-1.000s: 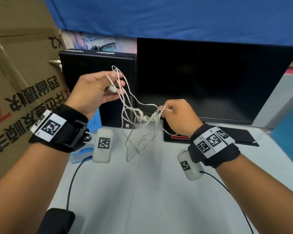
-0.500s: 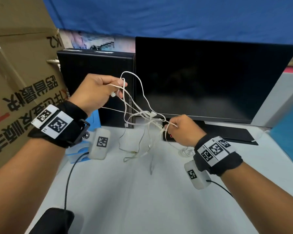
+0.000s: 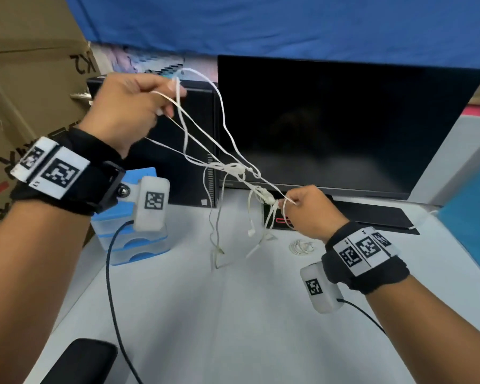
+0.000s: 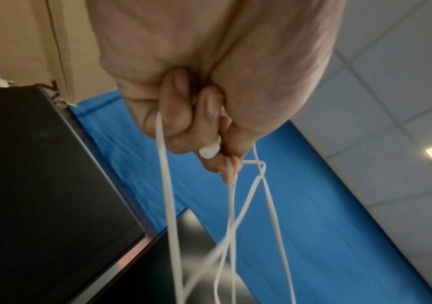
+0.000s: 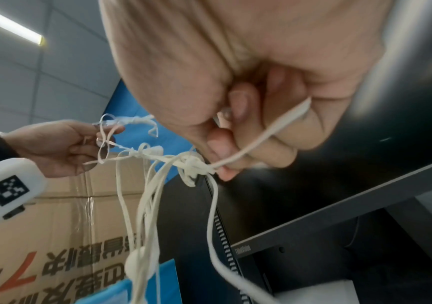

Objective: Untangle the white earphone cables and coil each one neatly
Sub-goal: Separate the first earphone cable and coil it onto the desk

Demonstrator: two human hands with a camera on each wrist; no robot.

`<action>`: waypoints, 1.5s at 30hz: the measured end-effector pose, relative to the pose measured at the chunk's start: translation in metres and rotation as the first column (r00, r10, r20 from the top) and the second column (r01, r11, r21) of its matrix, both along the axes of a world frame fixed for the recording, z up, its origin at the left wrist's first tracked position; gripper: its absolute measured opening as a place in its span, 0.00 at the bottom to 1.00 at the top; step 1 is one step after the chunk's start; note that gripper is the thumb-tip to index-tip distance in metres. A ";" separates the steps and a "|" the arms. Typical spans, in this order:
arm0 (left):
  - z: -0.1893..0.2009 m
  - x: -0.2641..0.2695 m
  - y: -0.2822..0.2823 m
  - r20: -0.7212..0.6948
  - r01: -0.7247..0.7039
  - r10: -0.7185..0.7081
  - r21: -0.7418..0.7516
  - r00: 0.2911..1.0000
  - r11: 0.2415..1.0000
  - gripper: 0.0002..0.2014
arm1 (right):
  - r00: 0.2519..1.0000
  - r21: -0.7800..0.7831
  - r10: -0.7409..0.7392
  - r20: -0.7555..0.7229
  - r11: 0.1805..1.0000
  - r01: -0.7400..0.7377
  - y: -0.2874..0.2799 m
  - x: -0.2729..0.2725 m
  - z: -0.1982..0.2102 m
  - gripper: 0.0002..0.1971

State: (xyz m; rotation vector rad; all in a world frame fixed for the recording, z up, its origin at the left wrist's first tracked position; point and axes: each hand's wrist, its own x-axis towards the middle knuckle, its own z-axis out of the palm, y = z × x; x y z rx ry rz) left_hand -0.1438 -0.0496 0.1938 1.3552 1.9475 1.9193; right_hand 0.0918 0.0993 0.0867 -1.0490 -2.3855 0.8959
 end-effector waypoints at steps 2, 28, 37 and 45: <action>0.002 -0.003 -0.003 0.086 -0.001 -0.003 0.052 0.996 0.999 0.09 | 0.997 0.036 -0.016 -0.070 0.999 0.018 -0.001 0.000 0.003 0.18; -0.016 0.066 0.017 0.076 0.269 -0.266 -0.037 0.961 0.962 0.08 | 0.930 -0.457 0.046 -0.364 0.861 -0.222 -0.066 -0.035 -0.009 0.18; -0.041 0.061 0.008 0.126 0.264 -0.259 -0.027 0.958 0.964 0.09 | 0.894 -0.442 -0.024 -0.447 0.875 -0.197 -0.065 -0.029 -0.032 0.11; -0.123 0.059 0.007 0.212 0.254 -0.201 -0.267 0.956 0.930 0.07 | 0.876 -0.494 -0.102 -0.471 0.853 -0.166 -0.058 -0.015 -0.052 0.09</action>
